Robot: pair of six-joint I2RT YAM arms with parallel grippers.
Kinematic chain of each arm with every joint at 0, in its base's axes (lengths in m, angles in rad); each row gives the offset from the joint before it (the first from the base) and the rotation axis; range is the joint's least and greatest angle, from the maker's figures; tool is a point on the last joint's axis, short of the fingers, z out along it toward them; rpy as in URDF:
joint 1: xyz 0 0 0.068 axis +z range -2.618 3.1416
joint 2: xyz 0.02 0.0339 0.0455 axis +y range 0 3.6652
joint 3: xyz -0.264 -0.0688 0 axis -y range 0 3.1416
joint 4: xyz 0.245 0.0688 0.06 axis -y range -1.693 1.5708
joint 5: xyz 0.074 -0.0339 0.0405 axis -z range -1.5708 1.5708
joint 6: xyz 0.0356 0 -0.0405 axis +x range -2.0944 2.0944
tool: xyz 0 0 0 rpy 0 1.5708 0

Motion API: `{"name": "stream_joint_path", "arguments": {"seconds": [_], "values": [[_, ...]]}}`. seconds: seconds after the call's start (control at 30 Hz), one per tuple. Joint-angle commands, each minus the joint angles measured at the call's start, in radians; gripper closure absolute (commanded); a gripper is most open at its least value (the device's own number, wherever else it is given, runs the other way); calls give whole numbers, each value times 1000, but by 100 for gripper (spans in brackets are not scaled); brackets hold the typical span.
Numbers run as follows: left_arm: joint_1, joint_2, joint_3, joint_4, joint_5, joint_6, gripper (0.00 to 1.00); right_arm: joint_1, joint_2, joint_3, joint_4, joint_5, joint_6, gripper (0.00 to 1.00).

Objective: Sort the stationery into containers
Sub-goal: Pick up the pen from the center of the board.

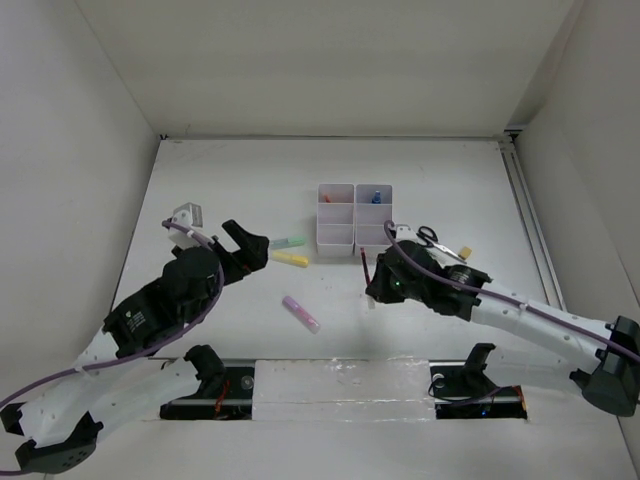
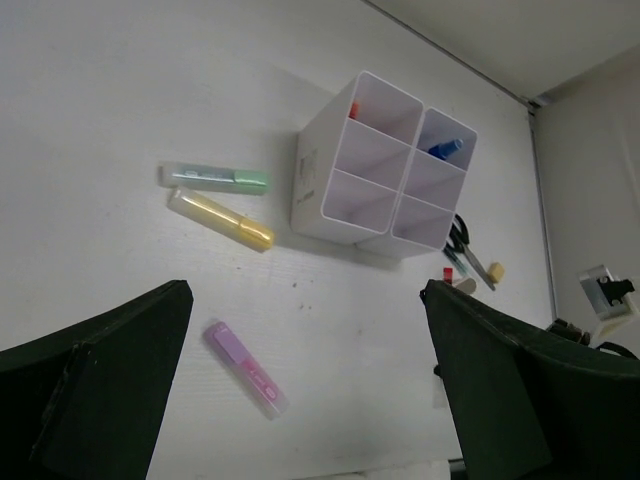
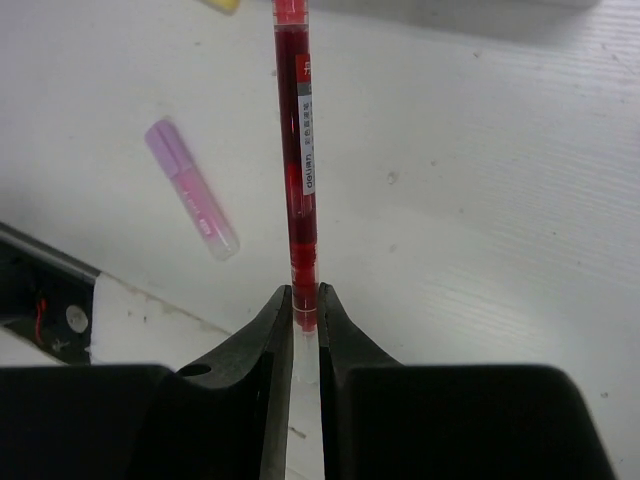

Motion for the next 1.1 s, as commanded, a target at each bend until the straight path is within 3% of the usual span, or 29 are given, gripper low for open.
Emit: {"name": "stream_joint_path", "arguments": {"seconds": [0.0, 0.13, 0.27, 0.4, 0.5, 0.6, 0.8, 1.07], "values": [[2, 45, -14, 136, 124, 26, 0, 20, -51, 37, 102, -62, -151, 100], [2, 119, -23, 237, 285, 44, 0, 20, -85, 8, 178, -134, -212, 100], [2, 184, -23, 306, 356, 71, 0, 20, -70, 40, 182, -190, -240, 100], [2, 228, -23, 316, 356, 80, 0, 20, -29, 119, 101, -89, -250, 100], [2, 228, -23, 328, 344, 69, 0, 20, -2, 156, 137, -42, -295, 100], [2, 228, -23, 355, 356, 69, 0, 20, 21, 156, 229, -123, -405, 100], [2, 237, -3, 365, 378, 51, 0, 20, 21, 101, 402, -208, -443, 100], [2, 228, -14, 365, 378, 41, 0, 20, -9, 74, 452, -266, -432, 100]]}}
